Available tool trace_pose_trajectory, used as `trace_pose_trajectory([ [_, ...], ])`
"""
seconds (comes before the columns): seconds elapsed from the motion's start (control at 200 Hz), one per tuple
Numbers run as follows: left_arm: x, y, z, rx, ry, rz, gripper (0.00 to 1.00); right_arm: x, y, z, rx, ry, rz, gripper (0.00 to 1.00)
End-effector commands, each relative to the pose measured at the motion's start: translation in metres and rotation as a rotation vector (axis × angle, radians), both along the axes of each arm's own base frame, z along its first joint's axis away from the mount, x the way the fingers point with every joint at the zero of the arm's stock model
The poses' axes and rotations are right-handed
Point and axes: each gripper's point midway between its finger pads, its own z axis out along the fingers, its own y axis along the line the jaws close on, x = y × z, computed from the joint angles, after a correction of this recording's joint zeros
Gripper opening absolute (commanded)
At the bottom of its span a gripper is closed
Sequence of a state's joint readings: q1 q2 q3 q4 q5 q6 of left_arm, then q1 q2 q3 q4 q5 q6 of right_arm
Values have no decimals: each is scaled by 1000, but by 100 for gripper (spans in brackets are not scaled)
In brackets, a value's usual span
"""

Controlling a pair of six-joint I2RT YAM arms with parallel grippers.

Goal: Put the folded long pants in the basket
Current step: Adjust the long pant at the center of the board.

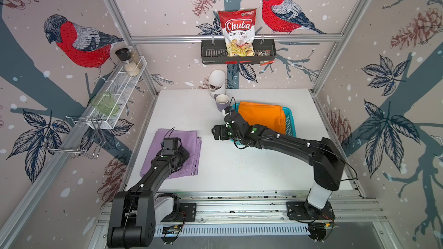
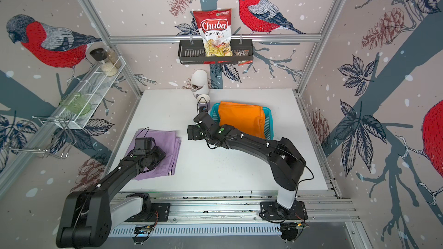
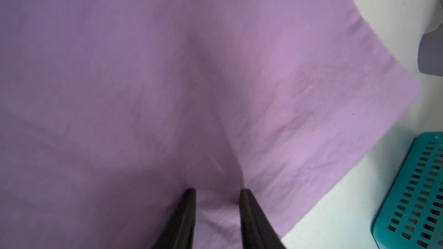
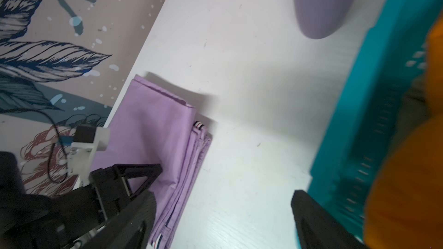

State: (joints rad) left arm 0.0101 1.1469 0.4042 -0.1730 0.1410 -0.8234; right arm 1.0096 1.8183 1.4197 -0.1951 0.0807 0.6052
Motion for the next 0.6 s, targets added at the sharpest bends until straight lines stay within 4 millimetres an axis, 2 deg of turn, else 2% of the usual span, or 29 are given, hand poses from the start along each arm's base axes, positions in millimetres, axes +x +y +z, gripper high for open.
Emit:
trace_pose_trajectory([
  [0.0,8,-17,-2,-112,-32,-10,37,-4,19,-5,20,39,37,92],
  [0.21,39,-51,11,-182,-91,-41,38,-3,36,-26,-3,98,74,89],
  [0.29,55,-58,22,-197,-109,-49,42,-1,42,-35,-10,128,90,87],
  [0.34,65,-58,33,-184,-122,-55,48,-1,49,-43,-18,153,111,86],
  [0.46,78,-35,60,-62,-141,-56,59,6,60,-65,-59,219,126,84],
  [0.545,73,-7,72,-1,-153,-11,60,13,65,-80,-79,256,128,84],
  [0.595,66,12,72,22,-156,34,60,14,69,-90,-88,284,142,84],
])
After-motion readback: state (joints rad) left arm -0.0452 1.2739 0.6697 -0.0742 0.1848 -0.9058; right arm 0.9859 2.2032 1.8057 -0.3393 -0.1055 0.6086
